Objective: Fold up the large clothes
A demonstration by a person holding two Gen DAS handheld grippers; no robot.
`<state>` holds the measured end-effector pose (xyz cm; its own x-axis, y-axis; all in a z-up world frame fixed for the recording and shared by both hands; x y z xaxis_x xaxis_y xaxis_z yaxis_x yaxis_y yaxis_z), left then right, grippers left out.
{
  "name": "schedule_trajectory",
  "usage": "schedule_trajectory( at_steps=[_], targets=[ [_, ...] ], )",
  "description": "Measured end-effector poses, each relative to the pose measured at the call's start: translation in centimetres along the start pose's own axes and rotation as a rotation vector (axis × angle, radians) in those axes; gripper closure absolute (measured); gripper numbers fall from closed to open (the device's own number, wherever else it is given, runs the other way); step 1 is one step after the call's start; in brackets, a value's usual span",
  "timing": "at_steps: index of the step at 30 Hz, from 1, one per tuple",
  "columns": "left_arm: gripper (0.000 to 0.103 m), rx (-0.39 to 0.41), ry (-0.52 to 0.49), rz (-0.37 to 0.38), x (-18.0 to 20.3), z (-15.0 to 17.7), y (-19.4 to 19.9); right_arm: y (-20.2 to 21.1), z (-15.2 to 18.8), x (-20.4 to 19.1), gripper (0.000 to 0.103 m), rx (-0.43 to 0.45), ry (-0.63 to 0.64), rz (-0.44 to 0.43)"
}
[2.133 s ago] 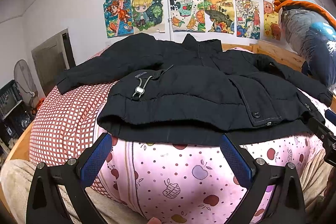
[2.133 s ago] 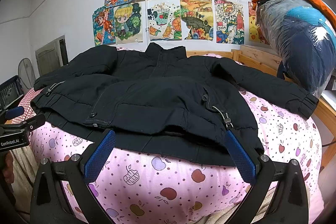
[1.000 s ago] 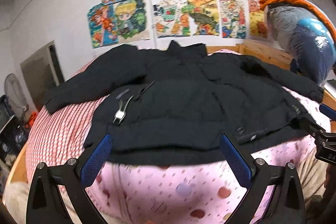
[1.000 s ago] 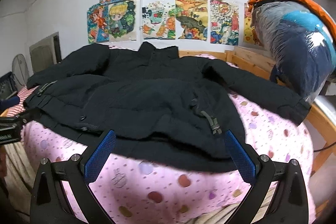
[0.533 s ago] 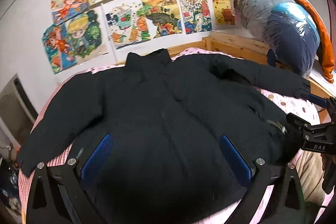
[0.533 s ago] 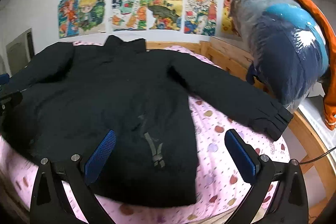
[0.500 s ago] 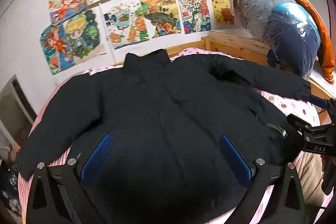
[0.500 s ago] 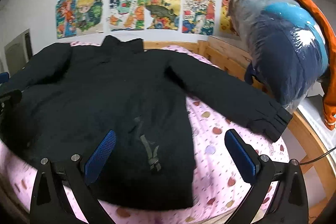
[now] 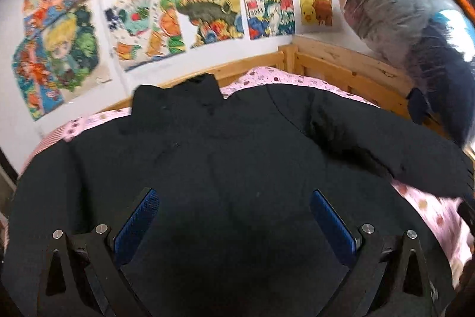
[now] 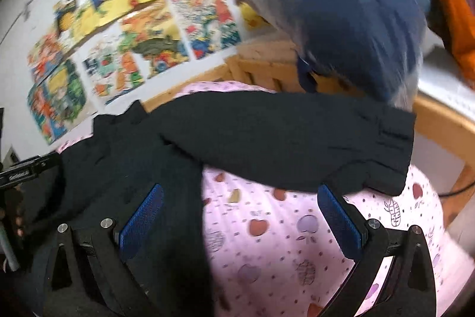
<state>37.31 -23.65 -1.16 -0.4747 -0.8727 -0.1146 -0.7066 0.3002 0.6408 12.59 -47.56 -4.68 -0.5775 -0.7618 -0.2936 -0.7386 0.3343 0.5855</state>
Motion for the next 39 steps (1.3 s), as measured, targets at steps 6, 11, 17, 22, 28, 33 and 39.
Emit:
schedule_trajectory(
  at_steps=[6,11,17,22,28,33,39],
  targets=[
    [0.0,-0.029,-0.009,0.049,3.6,-2.8,-8.8,-3.8,1.2,3.9,0.001,-0.052,-0.151,0.074],
    [0.0,-0.122,0.035,0.056,5.8,-2.6,-15.0,-5.7,0.6,7.3,0.001,-0.014,-0.302,0.151],
    [0.0,-0.269,0.077,0.095,6.5,0.9,-19.3,-7.8,-0.9,7.8,0.003,0.054,-0.4,0.116],
    [0.0,-0.303,0.13,0.153,6.4,2.0,-19.8,-7.1,-1.9,7.1,0.054,0.126,-0.37,0.098],
    [0.009,-0.269,0.2,0.238,4.5,0.8,-15.9,-4.6,-5.6,5.4,0.086,0.205,-0.264,0.084],
    [0.009,-0.15,0.235,0.285,-0.4,-1.2,-8.1,-1.2,-11.2,-2.0,0.087,0.306,-0.031,0.006],
    [0.009,-0.08,0.278,0.241,-8.7,0.6,1.1,2.6,-14.8,-15.8,0.087,0.438,0.326,-0.137]
  ],
)
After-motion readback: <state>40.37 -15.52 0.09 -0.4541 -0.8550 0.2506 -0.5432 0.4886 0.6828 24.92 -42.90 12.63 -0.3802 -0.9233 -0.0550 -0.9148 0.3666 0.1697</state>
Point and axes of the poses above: each gripper's, at about its wrist camera, not at the fingertips, and y roughly against the way its jaws point, x to its right, z to its underside, the point moved 10 cm from there along -y, roughly the way its jaws point, and after that the axes turned 3 degrees about z, right-handed, at the moved point
